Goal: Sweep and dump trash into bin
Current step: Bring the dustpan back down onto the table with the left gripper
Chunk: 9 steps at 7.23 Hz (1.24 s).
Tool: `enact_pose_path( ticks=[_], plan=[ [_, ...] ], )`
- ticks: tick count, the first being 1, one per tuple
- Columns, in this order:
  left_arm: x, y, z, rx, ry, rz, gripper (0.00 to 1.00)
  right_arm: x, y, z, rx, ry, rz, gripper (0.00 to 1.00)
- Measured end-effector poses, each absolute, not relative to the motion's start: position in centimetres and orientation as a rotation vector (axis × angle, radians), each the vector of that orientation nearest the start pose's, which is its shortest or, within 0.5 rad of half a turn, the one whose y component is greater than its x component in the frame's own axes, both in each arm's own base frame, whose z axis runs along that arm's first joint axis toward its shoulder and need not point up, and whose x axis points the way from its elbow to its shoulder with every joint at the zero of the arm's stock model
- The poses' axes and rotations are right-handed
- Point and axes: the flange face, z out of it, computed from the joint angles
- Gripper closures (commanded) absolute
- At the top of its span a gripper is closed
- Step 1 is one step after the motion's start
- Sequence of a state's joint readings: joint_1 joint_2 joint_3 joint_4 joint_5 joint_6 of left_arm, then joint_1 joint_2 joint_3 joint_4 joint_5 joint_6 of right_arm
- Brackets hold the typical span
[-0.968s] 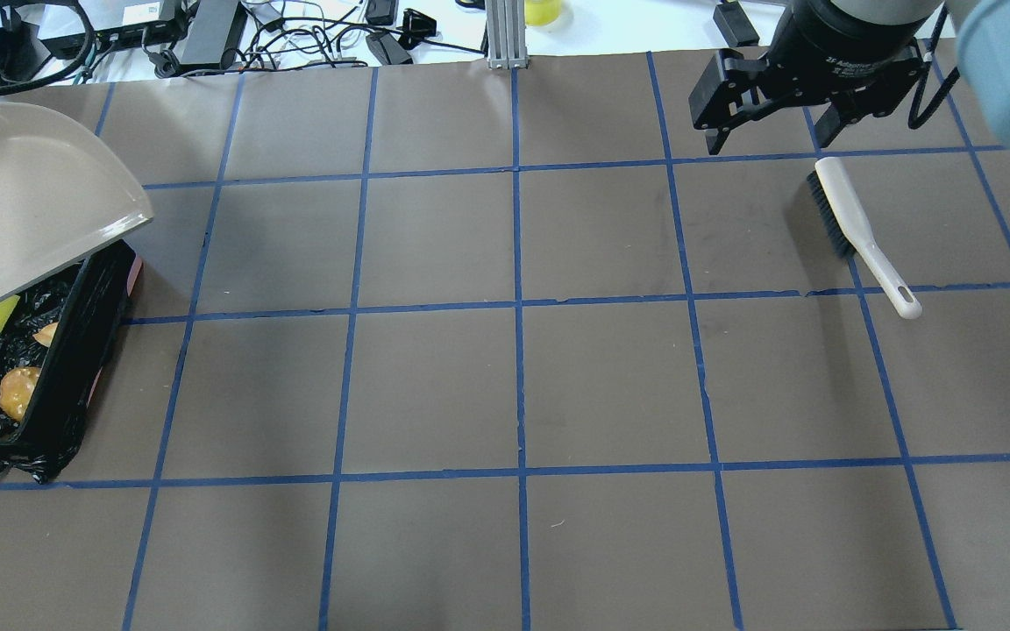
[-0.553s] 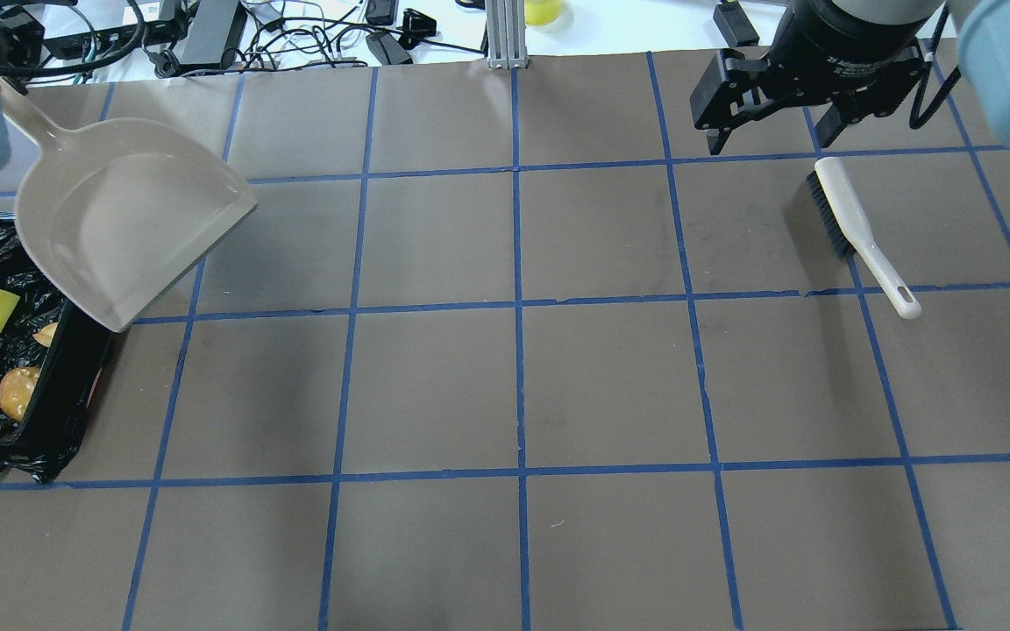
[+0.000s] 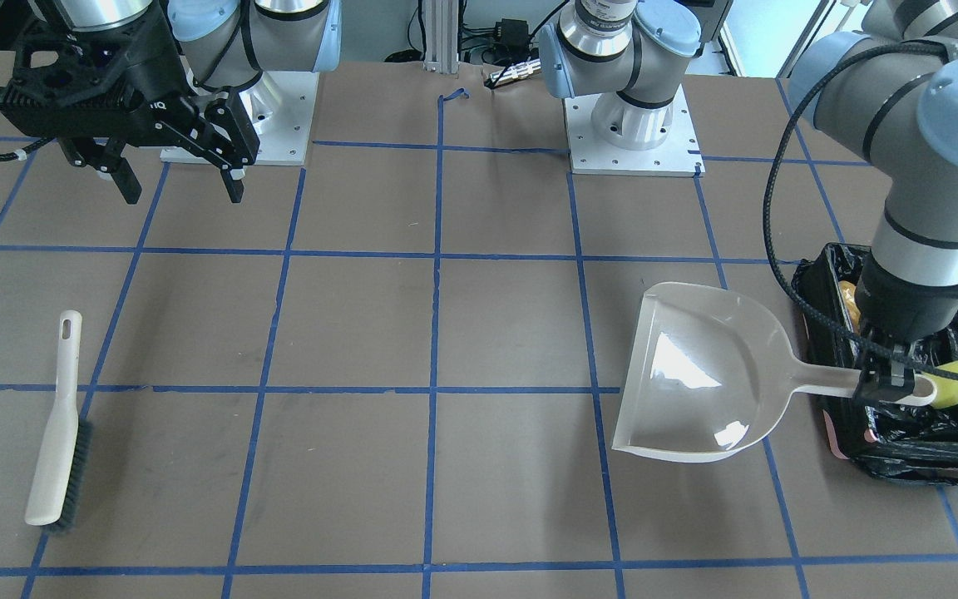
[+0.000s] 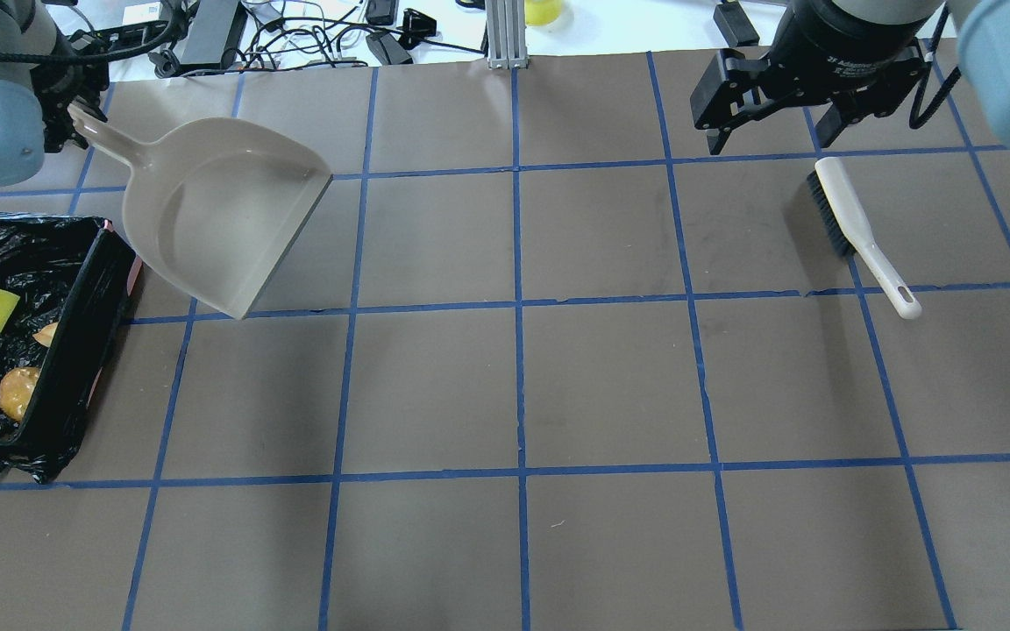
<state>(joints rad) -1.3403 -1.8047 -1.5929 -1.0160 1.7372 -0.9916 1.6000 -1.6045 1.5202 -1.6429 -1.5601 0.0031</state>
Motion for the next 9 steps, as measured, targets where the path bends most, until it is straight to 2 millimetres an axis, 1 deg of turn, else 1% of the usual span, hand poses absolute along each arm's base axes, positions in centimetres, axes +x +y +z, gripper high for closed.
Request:
enact_pose_path(
  ticks=[2,4,6,9],
  plan=[
    [2.1,-63.2,36.9,-1.894,2.459,-0.426,1.00,14.9,-48.6,53.7,-0.042,3.119,-0.244,0.00],
    [1.3,-64.5,33.4,-1.967,2.424,-0.345,1.00,14.8,-48.6,53.7,-0.042,3.120,-0.244,0.00],
    [1.0,-65.7,30.8,-1.985,2.426,-0.295,1.00,14.8,-48.7,53.7,-0.041,3.120,-0.243,0.00],
    [1.3,-67.4,27.7,-1.990,2.429,-0.303,1.00,14.9,-48.7,53.6,-0.042,3.119,-0.242,0.00]
  ],
)
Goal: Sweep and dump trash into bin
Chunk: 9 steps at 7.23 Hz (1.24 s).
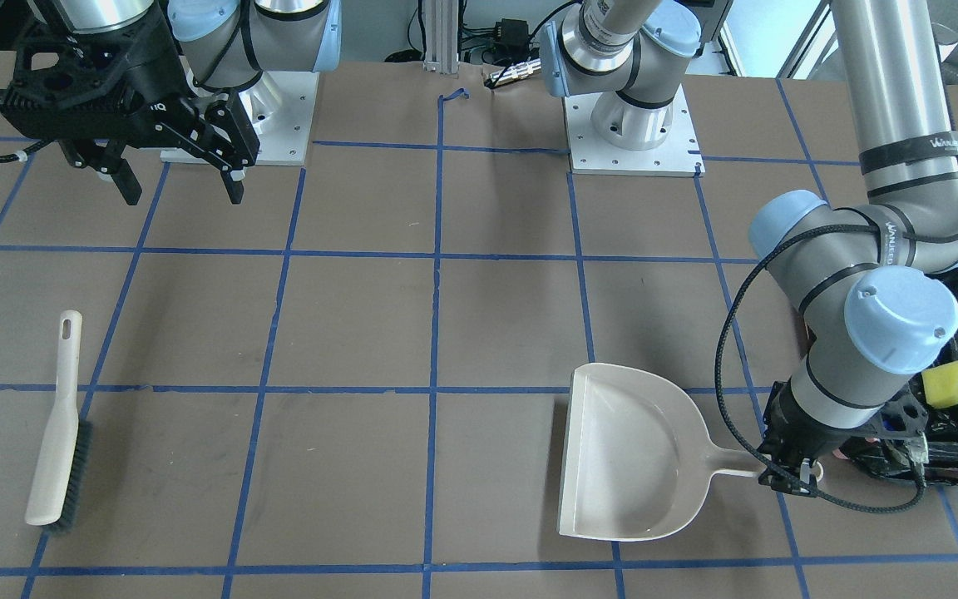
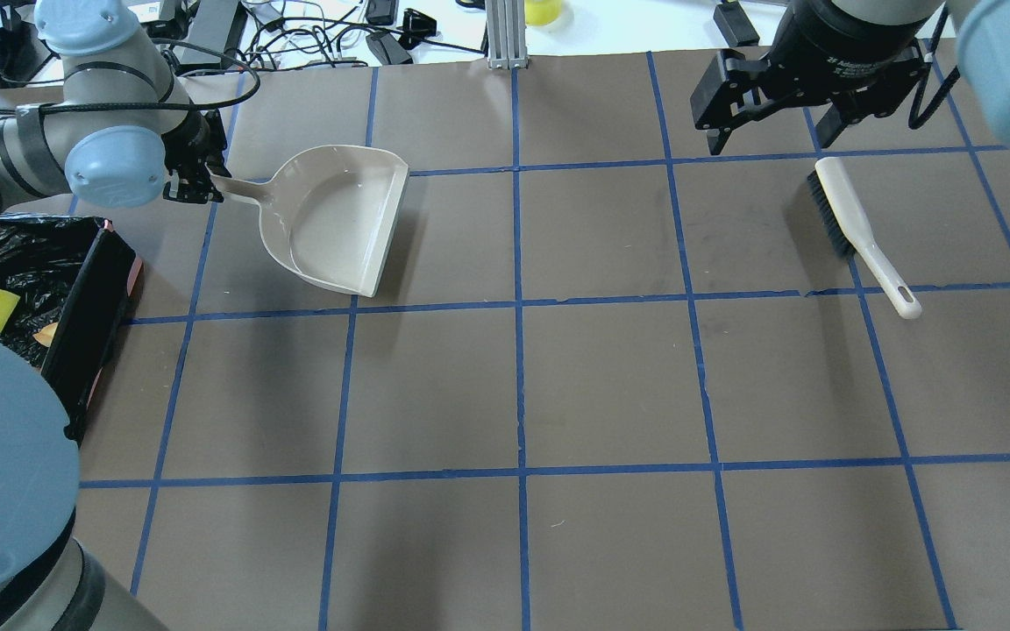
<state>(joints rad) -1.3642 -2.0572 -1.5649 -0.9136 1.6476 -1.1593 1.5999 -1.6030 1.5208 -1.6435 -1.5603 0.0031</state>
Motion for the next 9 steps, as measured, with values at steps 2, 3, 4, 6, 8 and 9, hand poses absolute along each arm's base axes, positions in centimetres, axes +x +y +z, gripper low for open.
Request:
enact_pose_path(
  ticks=[2,3,4,6,8,9],
  plan=[
    [1.5,-68.2,26.1,-1.994,2.423,-0.300,1.00,14.9,-48.7,53.6,-0.042,3.119,-0.241,0.00],
    [1.6,-68.4,25.4,-2.002,2.411,-0.291,1.00,14.9,-48.7,53.6,-0.042,3.119,-0.241,0.00],
    [1.6,-68.6,25.0,-2.024,2.392,-0.285,1.00,14.9,-48.7,53.6,-0.042,3.119,-0.240,0.00],
    [1.7,-68.9,24.7,-2.049,2.372,-0.283,1.00,14.9,-48.7,53.6,-0.042,3.119,-0.239,0.00],
    [1.7,-69.0,24.4,-2.053,2.363,-0.280,1.00,14.9,-48.7,53.6,-0.042,3.120,-0.238,0.00],
    [1.8,-69.0,24.3,-2.051,2.363,-0.278,1.00,14.8,-48.7,53.6,-0.042,3.121,-0.237,0.00]
  ],
)
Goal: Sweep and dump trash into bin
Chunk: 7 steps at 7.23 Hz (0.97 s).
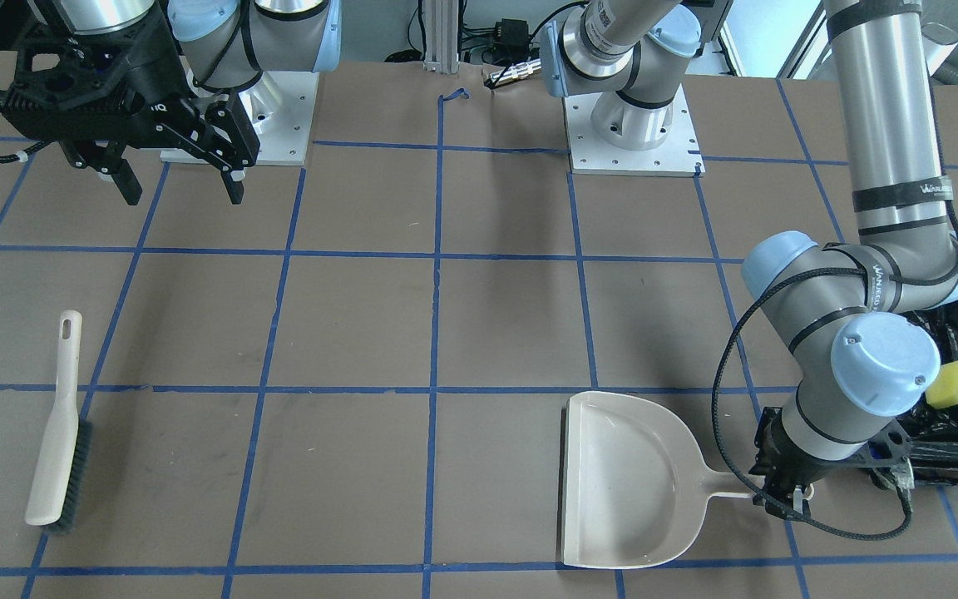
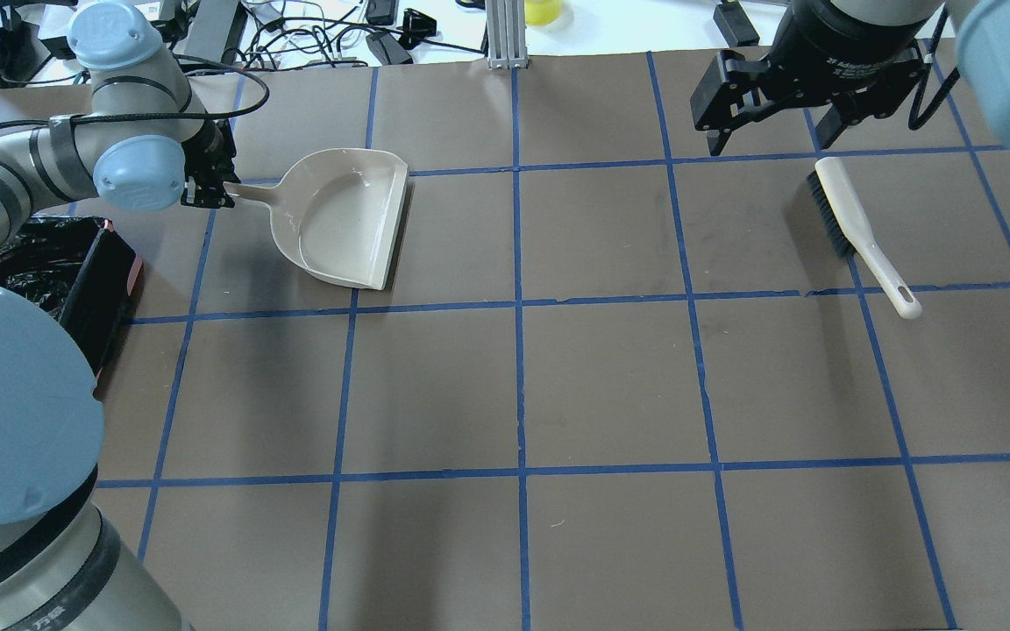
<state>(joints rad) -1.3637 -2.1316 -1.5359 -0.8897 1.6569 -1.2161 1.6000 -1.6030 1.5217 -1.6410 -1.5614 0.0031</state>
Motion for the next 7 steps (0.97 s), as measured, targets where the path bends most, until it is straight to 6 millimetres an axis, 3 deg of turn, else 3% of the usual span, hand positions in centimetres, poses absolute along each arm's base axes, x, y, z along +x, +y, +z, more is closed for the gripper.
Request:
enact_pose_path(
  ticks=[7],
  plan=[
    [1.78,-69.05,23.80,-2.079,2.335,-0.269,0.98,14.91,-48.62,53.58,-0.044,3.121,-0.235,0.00]
  ],
)
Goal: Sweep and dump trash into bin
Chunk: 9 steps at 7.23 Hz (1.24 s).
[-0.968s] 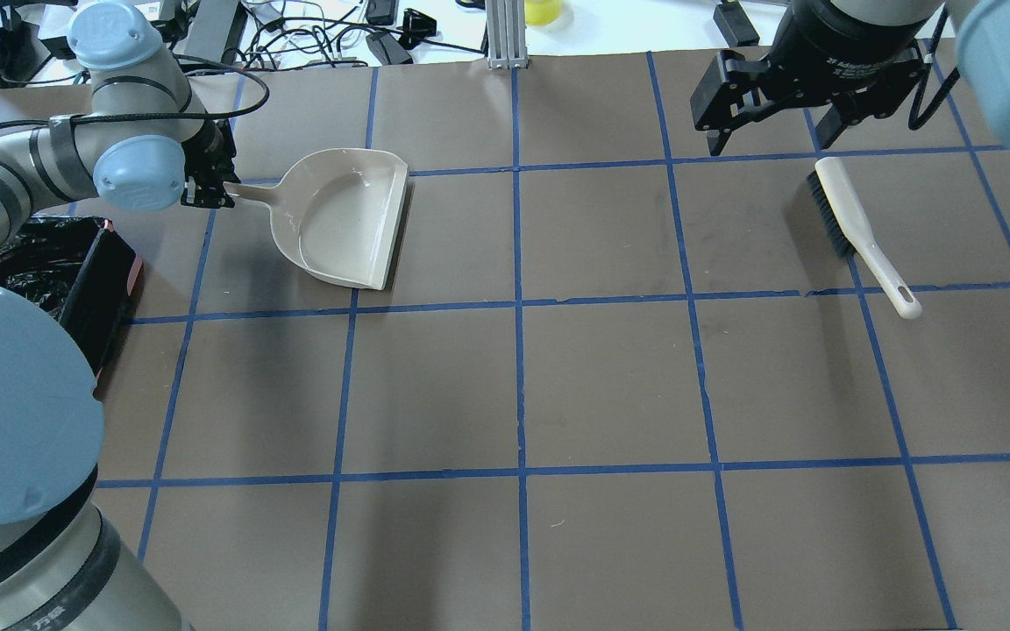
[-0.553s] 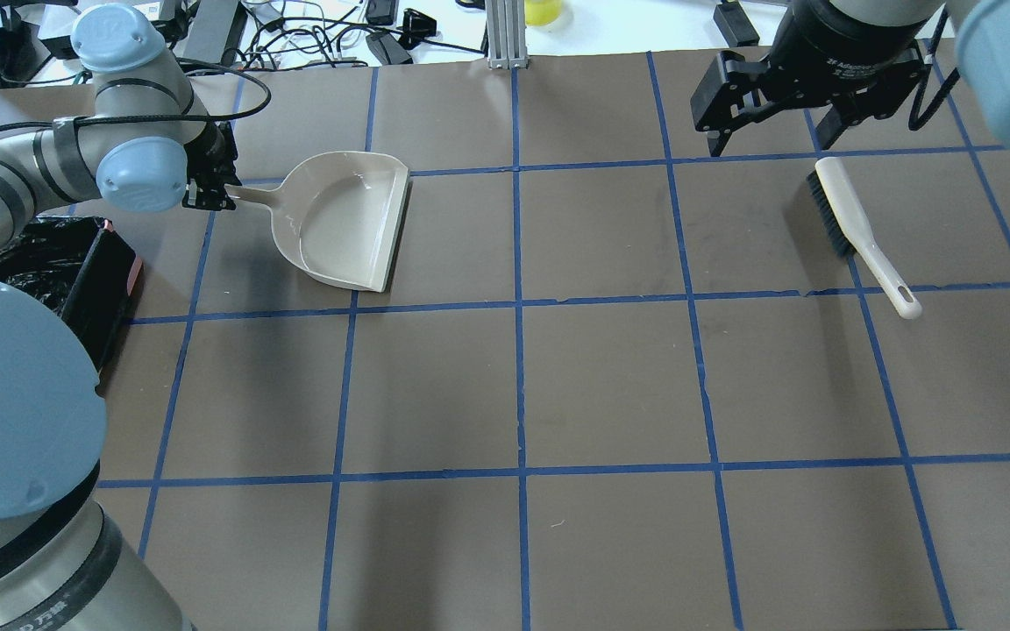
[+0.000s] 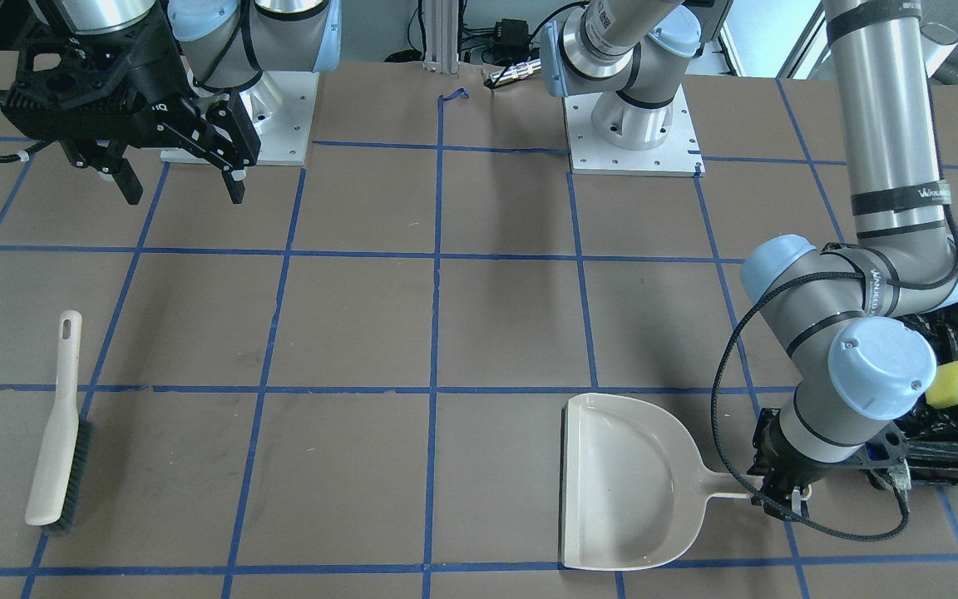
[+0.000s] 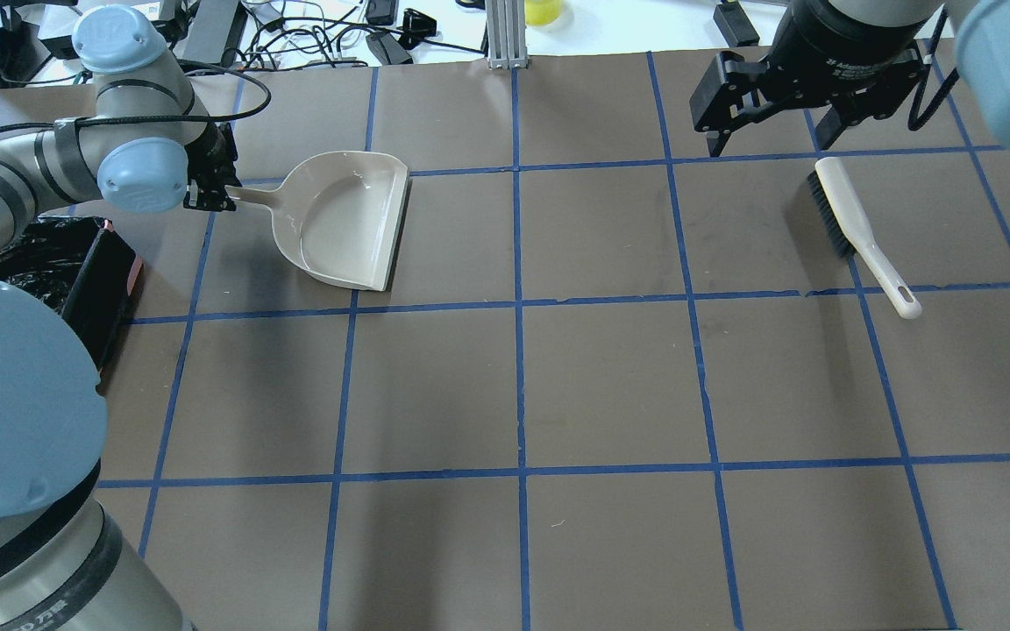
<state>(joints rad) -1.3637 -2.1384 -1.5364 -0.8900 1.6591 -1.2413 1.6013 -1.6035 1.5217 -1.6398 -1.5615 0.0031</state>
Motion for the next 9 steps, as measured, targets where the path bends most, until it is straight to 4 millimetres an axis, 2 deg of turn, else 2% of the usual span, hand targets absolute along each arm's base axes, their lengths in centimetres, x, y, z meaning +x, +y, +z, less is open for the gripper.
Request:
enact_pose_path(
  ticks=[1,3,4,5,7,9],
  plan=[
    [1.8,-69.0,23.7,-2.100,2.319,-0.266,0.96,14.9,-48.6,53.6,-0.044,3.121,-0.235,0.00],
    [1.7,-68.9,23.6,-2.105,2.312,-0.261,0.77,14.9,-48.6,53.6,-0.044,3.121,-0.235,0.00],
    [1.7,-68.8,23.5,-2.100,2.313,-0.260,0.48,14.9,-48.6,53.6,-0.043,3.121,-0.235,0.00],
    [1.8,-68.8,23.5,-2.097,2.314,-0.260,0.34,14.9,-48.6,53.6,-0.043,3.121,-0.235,0.00],
    [1.8,-68.7,24.0,-2.098,2.315,-0.273,0.30,14.9,-48.6,53.6,-0.043,3.121,-0.233,0.00],
    [1.8,-68.8,25.6,-2.105,2.321,-0.307,0.30,14.9,-48.6,53.6,-0.042,3.122,-0.234,0.00]
  ],
)
